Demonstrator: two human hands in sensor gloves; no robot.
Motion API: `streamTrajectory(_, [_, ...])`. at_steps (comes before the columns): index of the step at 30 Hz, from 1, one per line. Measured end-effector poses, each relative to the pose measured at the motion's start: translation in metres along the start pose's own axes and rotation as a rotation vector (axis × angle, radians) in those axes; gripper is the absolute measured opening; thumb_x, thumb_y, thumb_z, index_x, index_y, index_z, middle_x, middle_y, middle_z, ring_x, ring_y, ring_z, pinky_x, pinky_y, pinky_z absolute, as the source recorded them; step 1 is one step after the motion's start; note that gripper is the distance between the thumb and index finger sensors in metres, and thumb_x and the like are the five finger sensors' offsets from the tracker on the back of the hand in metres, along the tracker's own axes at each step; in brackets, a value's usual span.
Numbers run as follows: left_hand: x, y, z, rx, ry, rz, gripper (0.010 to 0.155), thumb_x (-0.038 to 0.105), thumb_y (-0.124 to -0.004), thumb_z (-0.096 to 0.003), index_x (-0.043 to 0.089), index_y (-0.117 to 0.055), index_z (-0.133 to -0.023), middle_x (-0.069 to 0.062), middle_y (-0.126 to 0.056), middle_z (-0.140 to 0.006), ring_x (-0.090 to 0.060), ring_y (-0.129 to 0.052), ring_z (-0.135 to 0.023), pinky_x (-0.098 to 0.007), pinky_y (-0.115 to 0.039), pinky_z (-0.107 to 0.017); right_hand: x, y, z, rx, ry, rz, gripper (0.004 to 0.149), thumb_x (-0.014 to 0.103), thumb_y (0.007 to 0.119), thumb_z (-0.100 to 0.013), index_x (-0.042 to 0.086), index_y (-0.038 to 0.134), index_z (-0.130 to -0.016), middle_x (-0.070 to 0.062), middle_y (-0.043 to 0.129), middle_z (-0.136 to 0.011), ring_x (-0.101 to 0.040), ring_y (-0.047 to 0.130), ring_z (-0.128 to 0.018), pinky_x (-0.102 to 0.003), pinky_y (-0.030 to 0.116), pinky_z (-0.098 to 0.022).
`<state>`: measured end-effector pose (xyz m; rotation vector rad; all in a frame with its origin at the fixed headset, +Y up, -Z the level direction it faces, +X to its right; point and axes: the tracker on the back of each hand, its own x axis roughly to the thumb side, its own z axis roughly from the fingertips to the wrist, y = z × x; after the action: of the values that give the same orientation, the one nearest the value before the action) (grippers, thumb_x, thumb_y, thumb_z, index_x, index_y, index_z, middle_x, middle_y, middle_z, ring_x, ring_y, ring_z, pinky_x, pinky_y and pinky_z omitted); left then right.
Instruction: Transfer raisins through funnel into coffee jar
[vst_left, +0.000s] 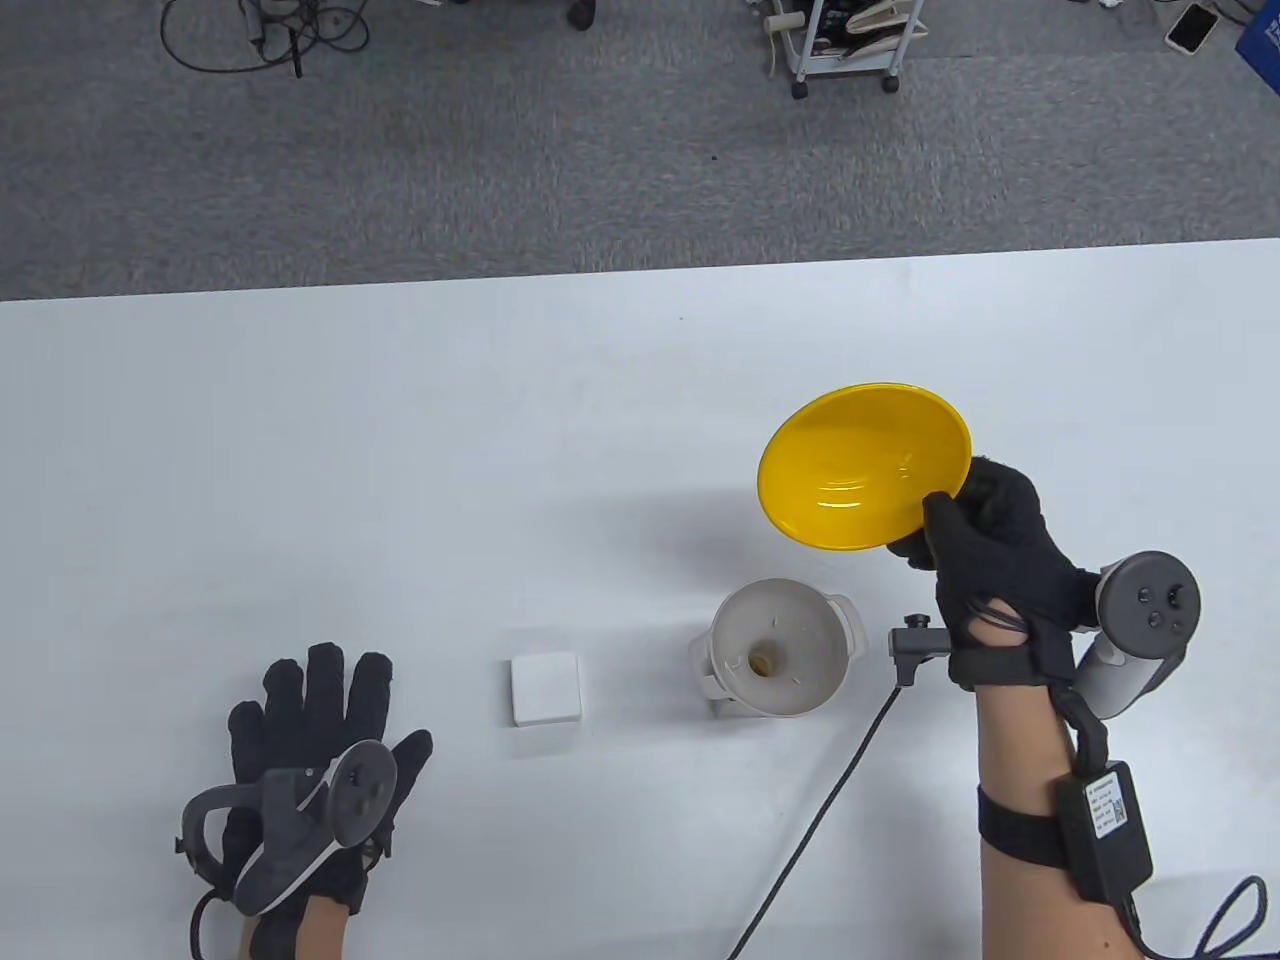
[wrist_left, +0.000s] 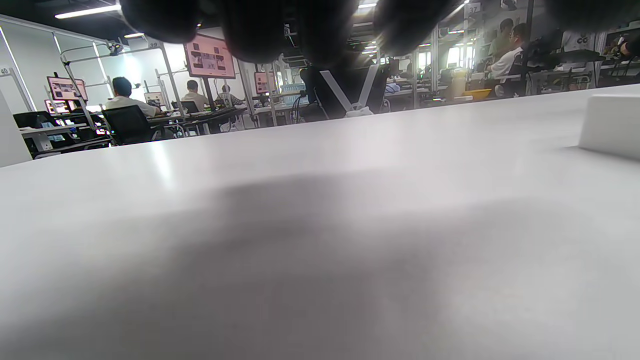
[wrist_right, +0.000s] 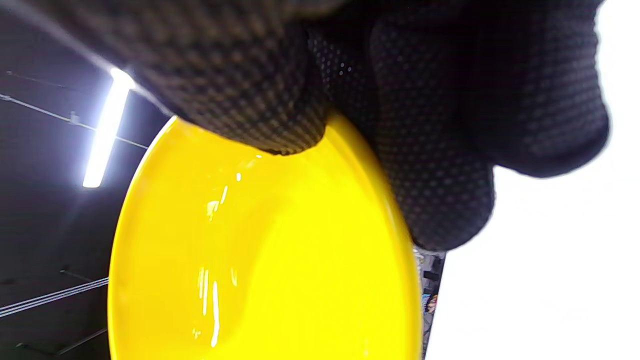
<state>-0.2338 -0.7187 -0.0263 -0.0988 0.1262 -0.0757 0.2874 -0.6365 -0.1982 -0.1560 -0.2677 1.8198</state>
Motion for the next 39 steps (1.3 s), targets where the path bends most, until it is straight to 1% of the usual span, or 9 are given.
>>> streamTrajectory(4, [0.001, 0.000, 0.000, -0.002, -0.004, -0.005, 0.081, 0.079, -0.061, -0.0412, 0.041, -0.046, -0.112, -0.002, -0.051, -0.125, -0.044, -0.053, -0.112, -0.067, -0.053, -0.076, -0.020, -0.003, -0.007, 0.008, 0.100, 0.046, 0.049, 0.026, 0.097, -0.043, 0.007, 0.078, -0.084, -0.021, 0.103, -0.063, -0.033, 0.115, -0.036, -0.048, 0.101, -0.025])
streamTrajectory(11, [0.002, 0.000, 0.002, 0.000, -0.006, -0.005, 0.081, 0.079, -0.061, -0.0411, 0.041, -0.047, -0.112, -0.003, -0.051, -0.125, -0.044, -0.054, -0.112, -0.067, -0.053, -0.076, -0.054, -0.003, -0.011, 0.040, 0.280, 0.204, 0.050, 0.026, 0.098, -0.043, 0.003, 0.079, -0.083, -0.022, 0.103, -0.058, -0.032, 0.114, -0.029, -0.047, 0.099, -0.020])
streamTrajectory(15, [0.002, 0.000, 0.003, 0.004, -0.006, -0.001, 0.081, 0.079, -0.061, -0.0412, 0.041, -0.047, -0.112, -0.002, -0.051, -0.125, -0.044, -0.054, -0.112, -0.067, -0.053, -0.076, -0.069, -0.002, -0.011, 0.067, 0.362, 0.282, 0.051, 0.026, 0.098, -0.043, 0.002, 0.079, -0.083, -0.023, 0.104, -0.055, -0.031, 0.114, -0.026, -0.047, 0.099, -0.018])
streamTrajectory(19, [0.002, 0.000, 0.004, 0.007, -0.007, 0.002, 0.081, 0.079, -0.061, -0.0413, 0.041, -0.047, -0.112, -0.003, -0.051, -0.125, -0.044, -0.054, -0.111, -0.067, -0.053, -0.076, -0.079, 0.002, -0.011, 0.083, 0.419, 0.324, 0.051, 0.026, 0.099, -0.043, 0.000, 0.080, -0.083, -0.023, 0.105, -0.052, -0.030, 0.114, -0.023, -0.046, 0.099, -0.016])
streamTrajectory(26, [0.001, 0.000, 0.004, 0.007, -0.008, 0.005, 0.081, 0.079, -0.061, -0.0412, 0.041, -0.047, -0.112, -0.002, -0.051, -0.125, -0.044, -0.054, -0.111, -0.067, -0.054, -0.076, -0.090, 0.009, -0.011, 0.105, 0.476, 0.346, 0.052, 0.026, 0.098, -0.043, -0.001, 0.080, -0.083, -0.024, 0.105, -0.051, -0.029, 0.114, -0.022, -0.045, 0.099, -0.016])
streamTrajectory(28, [0.001, 0.000, 0.005, 0.006, -0.007, 0.009, 0.081, 0.079, -0.062, -0.0411, 0.041, -0.047, -0.112, -0.003, -0.051, -0.125, -0.044, -0.054, -0.111, -0.067, -0.054, -0.076, -0.093, 0.010, -0.011, 0.131, 0.508, 0.337, 0.052, 0.027, 0.098, -0.043, -0.001, 0.079, -0.083, -0.023, 0.105, -0.051, -0.029, 0.114, -0.023, -0.045, 0.099, -0.016])
streamTrajectory(33, [0.002, 0.000, 0.005, 0.000, -0.008, 0.005, 0.081, 0.079, -0.061, -0.0412, 0.041, -0.047, -0.112, -0.003, -0.051, -0.125, -0.044, -0.054, -0.111, -0.067, -0.054, -0.076, -0.096, 0.011, -0.011, 0.126, 0.504, 0.297, 0.053, 0.027, 0.097, -0.043, 0.000, 0.079, -0.085, -0.023, 0.106, -0.052, -0.029, 0.114, -0.024, -0.045, 0.100, -0.018])
streamTrajectory(39, [0.002, 0.000, 0.006, 0.005, -0.012, 0.011, 0.081, 0.079, -0.061, -0.0412, 0.041, -0.047, -0.112, -0.003, -0.051, -0.125, -0.044, -0.054, -0.111, -0.067, -0.054, -0.076, -0.094, 0.009, -0.007, 0.136, 0.484, 0.261, 0.057, 0.027, 0.097, -0.043, 0.001, 0.076, -0.090, -0.024, 0.105, -0.057, -0.031, 0.115, -0.029, -0.046, 0.100, -0.021])
